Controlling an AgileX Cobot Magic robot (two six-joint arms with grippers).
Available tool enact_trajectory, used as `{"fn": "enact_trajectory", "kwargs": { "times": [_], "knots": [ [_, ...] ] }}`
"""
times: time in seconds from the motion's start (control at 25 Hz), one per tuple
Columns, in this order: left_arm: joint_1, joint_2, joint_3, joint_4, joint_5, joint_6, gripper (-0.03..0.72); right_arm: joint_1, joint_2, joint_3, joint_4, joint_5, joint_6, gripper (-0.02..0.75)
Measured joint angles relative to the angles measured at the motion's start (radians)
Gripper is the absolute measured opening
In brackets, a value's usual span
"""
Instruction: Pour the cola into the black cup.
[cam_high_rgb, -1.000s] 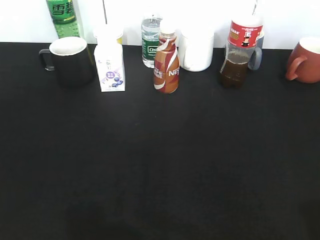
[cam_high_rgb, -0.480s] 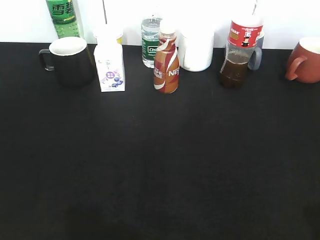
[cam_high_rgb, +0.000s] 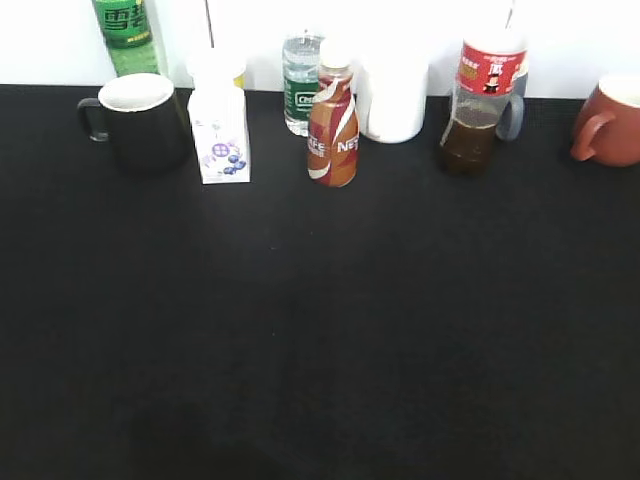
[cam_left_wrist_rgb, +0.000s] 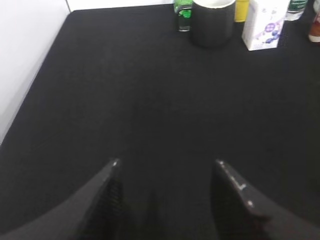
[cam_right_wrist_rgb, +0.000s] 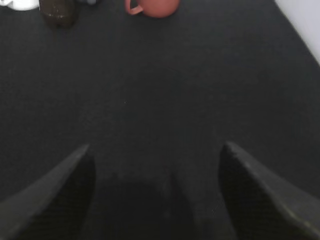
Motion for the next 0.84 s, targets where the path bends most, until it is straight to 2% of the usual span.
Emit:
{"fn": "enact_trajectory", "kwargs": {
  "times": [0.36,0.84],
  "knots": [
    [0.0,0.0,0.019,0.0,-0.018,0.0,0.245,0.0,-0.001,0.0,0.0,0.0,0.0,0.585],
    [0.0,0.0,0.037,-0.014,-0.035,0.0,0.24,0.0,-0.001,0.0,0.0,0.0,-0.001,0.585]
  ]
}}
